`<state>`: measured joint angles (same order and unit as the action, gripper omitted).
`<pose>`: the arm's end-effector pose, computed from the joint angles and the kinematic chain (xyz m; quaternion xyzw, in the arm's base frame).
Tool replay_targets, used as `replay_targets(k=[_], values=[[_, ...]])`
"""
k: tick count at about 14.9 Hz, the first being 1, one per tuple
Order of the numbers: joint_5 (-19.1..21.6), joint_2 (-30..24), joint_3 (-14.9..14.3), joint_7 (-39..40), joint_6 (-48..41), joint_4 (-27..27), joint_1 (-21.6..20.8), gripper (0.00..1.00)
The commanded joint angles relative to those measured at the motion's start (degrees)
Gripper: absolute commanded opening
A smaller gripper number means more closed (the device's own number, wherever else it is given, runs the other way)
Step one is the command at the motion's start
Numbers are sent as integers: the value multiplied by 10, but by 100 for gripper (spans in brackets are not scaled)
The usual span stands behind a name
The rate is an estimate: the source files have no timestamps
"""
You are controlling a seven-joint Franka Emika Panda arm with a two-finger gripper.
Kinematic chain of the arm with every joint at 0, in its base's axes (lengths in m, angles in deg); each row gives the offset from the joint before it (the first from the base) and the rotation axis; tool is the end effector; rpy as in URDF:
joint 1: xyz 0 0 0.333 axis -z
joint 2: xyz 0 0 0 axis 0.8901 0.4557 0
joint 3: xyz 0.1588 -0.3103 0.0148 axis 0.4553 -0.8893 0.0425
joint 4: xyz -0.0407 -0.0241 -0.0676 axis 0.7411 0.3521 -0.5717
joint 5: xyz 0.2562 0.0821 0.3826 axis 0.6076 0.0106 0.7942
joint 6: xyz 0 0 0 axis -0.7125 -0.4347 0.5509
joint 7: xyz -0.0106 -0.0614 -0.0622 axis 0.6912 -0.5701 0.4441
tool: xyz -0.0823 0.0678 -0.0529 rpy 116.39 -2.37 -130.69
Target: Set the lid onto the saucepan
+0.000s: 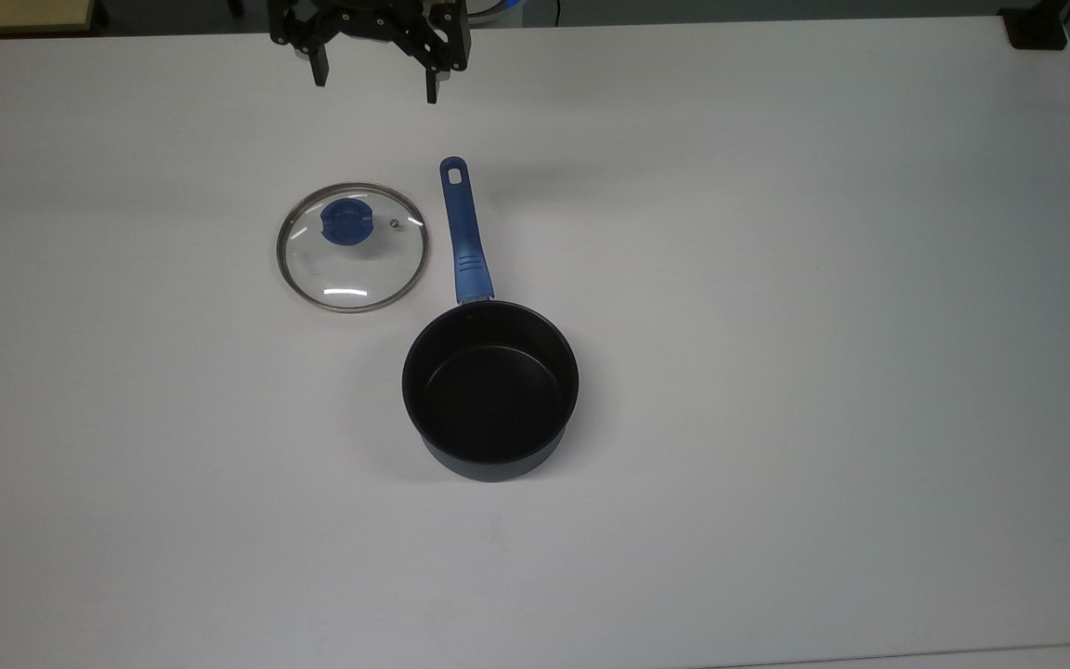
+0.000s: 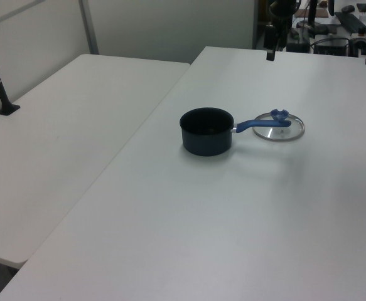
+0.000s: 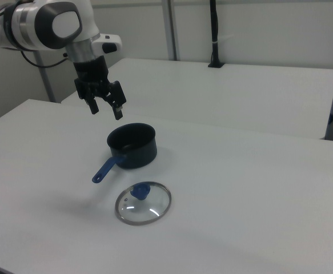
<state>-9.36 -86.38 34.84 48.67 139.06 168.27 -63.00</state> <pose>0.6493 -0.0070 0.5908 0.9981 -0.0471 0.0206 0.0353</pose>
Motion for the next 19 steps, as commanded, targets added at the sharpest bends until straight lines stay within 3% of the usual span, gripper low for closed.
replay_targets(k=[1, 19], values=[[-8, -7, -6, -6, -17, 1, -9, 100], [-6, 4, -6, -1, -12, 0, -8, 100]])
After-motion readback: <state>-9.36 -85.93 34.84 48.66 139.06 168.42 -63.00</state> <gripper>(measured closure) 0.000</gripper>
